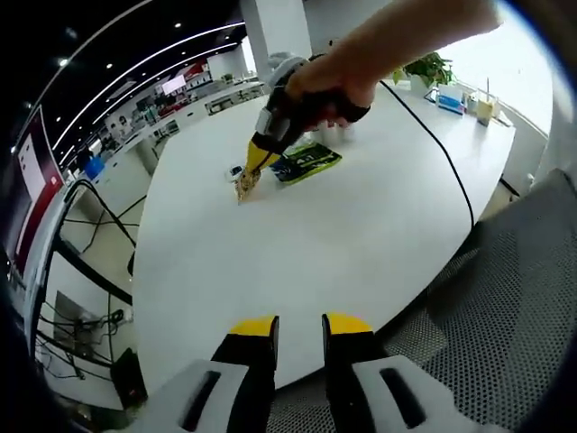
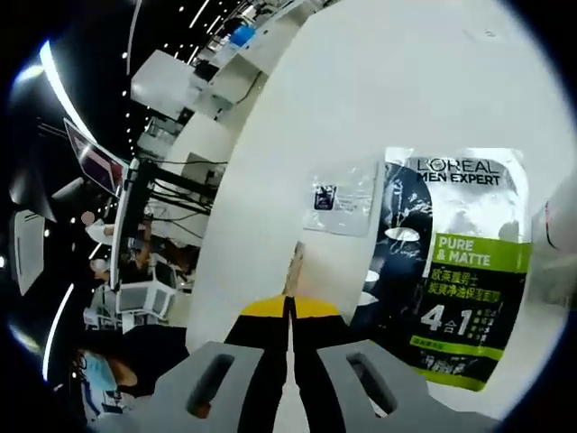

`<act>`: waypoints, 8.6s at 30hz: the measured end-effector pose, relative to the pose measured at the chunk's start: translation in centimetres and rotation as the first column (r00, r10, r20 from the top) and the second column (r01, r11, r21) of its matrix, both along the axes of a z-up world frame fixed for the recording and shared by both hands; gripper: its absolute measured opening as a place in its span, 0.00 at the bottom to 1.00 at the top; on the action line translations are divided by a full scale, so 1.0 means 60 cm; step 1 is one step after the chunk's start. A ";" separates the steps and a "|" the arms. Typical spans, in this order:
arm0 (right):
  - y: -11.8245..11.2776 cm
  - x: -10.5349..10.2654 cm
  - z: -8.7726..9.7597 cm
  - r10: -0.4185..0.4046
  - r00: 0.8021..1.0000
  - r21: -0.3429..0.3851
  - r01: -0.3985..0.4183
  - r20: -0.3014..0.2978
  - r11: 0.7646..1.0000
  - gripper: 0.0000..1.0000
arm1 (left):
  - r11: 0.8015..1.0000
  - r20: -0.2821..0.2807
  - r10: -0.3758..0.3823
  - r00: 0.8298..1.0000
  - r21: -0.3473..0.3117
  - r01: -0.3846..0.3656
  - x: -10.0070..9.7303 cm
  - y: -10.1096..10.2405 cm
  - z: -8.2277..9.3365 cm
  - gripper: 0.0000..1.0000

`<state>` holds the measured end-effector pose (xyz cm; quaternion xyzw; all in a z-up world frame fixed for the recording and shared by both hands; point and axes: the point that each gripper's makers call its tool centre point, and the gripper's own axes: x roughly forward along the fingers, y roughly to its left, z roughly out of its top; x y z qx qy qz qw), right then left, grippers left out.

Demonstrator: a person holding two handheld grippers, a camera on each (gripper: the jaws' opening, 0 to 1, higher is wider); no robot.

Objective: Arrange the skincare products in the storage area until every visible bottle or jar stands upright without overlapping.

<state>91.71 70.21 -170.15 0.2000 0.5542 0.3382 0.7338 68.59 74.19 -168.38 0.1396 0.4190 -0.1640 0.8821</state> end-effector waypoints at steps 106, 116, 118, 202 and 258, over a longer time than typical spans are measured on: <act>0.040 0.010 -0.056 0.988 0.099 -0.661 -0.734 0.122 0.156 0.37 | 0.999 -0.033 -0.022 0.999 0.029 0.023 -0.009 0.000 -0.011 0.20; 0.032 0.015 -0.057 0.974 0.213 -0.671 -0.711 0.076 0.208 0.36 | 0.999 -0.030 -0.021 0.999 0.030 0.022 -0.007 0.001 -0.012 0.20; 0.031 0.015 -0.057 0.969 0.235 -0.674 -0.705 0.070 0.220 0.36 | 0.999 -0.033 -0.021 0.999 0.032 0.022 -0.008 0.002 -0.013 0.20; -0.140 -0.391 0.221 0.184 0.652 0.012 -0.283 0.736 0.959 0.97 | 1.000 0.229 0.004 0.973 -0.030 0.002 0.035 -0.008 0.073 0.24; -0.164 -0.303 0.228 0.026 0.554 -0.045 0.020 0.832 0.999 0.97 | 0.932 0.483 0.027 0.875 -0.329 0.153 0.081 0.007 0.172 1.00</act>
